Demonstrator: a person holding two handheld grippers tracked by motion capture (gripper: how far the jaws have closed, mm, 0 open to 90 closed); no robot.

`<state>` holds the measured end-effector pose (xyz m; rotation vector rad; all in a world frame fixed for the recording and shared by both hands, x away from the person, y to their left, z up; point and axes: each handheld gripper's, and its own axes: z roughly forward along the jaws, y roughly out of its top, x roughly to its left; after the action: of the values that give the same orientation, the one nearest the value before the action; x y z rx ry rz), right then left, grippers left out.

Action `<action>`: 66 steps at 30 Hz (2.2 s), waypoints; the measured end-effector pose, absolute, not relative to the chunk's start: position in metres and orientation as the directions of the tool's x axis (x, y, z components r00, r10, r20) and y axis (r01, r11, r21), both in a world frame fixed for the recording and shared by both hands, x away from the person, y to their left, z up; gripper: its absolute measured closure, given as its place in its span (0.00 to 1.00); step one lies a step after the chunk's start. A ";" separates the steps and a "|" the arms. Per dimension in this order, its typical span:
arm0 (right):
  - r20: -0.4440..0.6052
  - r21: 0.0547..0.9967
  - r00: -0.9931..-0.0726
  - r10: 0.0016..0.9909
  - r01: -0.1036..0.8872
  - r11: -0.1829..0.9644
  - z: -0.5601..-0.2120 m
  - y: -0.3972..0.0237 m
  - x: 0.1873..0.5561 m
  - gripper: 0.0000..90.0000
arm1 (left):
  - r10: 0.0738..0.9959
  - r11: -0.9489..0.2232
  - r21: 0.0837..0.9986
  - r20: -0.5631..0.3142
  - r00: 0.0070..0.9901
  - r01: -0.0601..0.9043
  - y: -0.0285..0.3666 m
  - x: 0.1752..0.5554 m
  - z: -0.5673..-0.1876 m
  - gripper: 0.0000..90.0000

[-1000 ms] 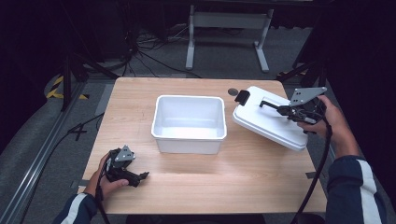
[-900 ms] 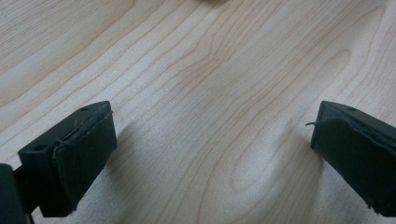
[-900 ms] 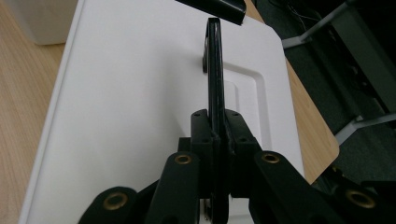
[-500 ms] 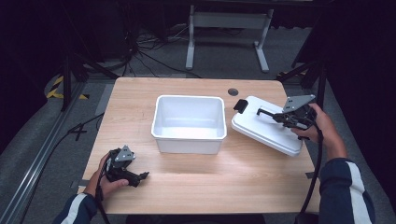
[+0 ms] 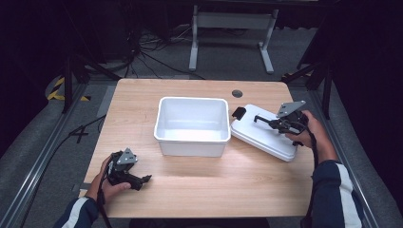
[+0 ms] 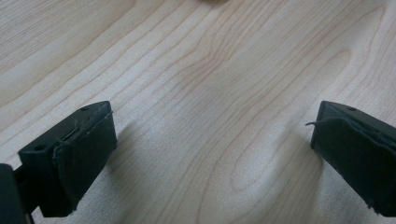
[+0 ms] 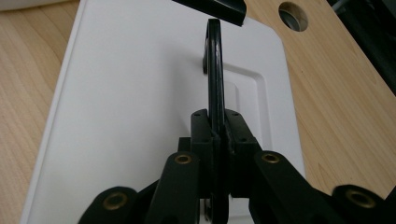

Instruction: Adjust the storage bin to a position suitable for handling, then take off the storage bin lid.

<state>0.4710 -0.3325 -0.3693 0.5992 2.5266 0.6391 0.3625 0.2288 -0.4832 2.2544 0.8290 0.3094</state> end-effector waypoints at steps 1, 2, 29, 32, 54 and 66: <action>-0.325 0.524 -0.796 0.511 0.298 0.798 -0.372 -0.332 0.472 0.94 | 0.642 -0.548 0.690 -0.017 0.767 0.474 0.229 0.363 -0.483 0.01; -0.320 0.525 -0.798 0.511 0.300 0.797 -0.373 -0.331 0.472 0.94 | 0.642 -0.548 0.690 -0.016 0.767 0.473 0.229 0.363 -0.483 0.01; -0.243 0.570 -0.768 0.593 0.382 0.728 -0.396 -0.342 0.478 0.85 | 0.645 -0.546 0.689 -0.019 0.764 0.478 0.229 0.362 -0.483 0.01; -0.249 0.577 -0.760 0.600 0.381 0.723 -0.395 -0.341 0.477 0.82 | 0.644 -0.548 0.685 -0.019 0.764 0.479 0.230 0.361 -0.483 0.01; -0.207 0.633 -0.719 0.664 0.419 0.651 -0.373 -0.322 0.462 0.46 | 0.636 -0.552 0.689 -0.017 0.771 0.470 0.230 0.362 -0.483 0.01; -0.220 0.658 -0.693 0.687 0.414 0.629 -0.367 -0.320 0.445 0.41 | 0.637 -0.553 0.684 -0.019 0.770 0.475 0.230 0.362 -0.482 0.01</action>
<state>0.4449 -0.3198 -0.3673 0.8670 2.3963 0.8066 0.3619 0.2302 -0.4825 2.2637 0.8250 0.3011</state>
